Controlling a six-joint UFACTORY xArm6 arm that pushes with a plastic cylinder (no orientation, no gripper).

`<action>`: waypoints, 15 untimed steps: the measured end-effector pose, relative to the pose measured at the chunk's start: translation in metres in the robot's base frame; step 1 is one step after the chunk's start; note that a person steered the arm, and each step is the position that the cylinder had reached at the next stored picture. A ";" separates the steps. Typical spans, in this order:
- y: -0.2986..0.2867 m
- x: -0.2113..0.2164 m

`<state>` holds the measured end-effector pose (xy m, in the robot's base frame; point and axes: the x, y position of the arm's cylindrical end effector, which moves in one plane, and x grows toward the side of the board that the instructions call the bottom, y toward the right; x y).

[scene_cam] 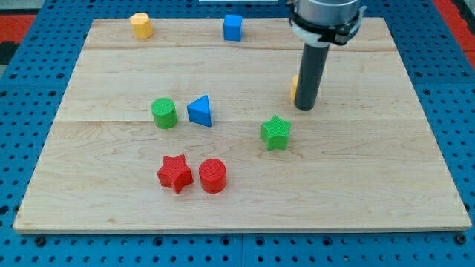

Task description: Push the yellow heart to top right side of the board

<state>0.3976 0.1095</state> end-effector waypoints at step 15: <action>0.017 -0.112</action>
<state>0.2860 0.1269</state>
